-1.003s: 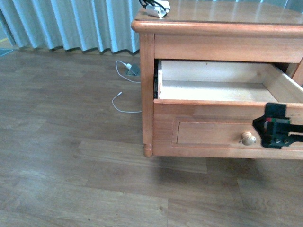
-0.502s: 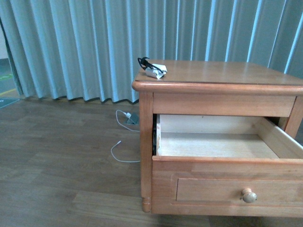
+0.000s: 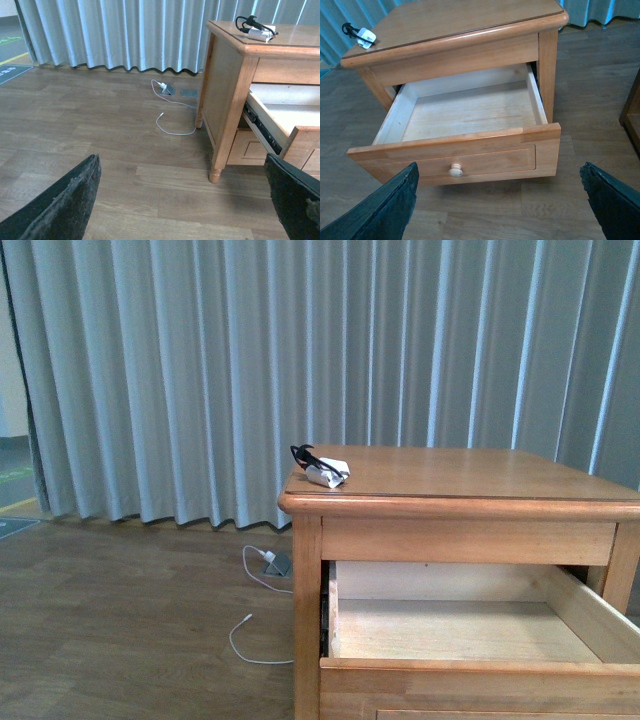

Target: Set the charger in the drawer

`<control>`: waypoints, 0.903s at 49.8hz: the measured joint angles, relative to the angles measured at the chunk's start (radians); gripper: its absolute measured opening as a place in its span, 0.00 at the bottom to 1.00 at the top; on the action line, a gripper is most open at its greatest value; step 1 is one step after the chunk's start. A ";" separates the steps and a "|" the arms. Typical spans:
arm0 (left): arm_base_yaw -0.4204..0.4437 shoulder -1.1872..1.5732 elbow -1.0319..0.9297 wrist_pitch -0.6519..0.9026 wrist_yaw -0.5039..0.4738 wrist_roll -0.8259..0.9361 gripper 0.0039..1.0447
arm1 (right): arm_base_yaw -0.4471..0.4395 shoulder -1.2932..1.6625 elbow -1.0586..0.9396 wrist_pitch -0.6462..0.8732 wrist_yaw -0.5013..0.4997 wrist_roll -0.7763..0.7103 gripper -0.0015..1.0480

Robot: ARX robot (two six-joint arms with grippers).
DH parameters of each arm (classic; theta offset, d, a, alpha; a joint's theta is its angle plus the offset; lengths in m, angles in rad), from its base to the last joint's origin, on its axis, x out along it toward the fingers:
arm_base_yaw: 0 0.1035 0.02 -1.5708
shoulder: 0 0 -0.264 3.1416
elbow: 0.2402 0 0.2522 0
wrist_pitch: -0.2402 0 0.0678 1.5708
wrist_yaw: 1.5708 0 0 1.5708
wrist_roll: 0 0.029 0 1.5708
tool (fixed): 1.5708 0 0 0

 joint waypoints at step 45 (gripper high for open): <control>0.000 0.000 0.000 0.000 0.000 0.000 0.95 | 0.183 -0.184 -0.241 0.318 0.251 -0.079 0.92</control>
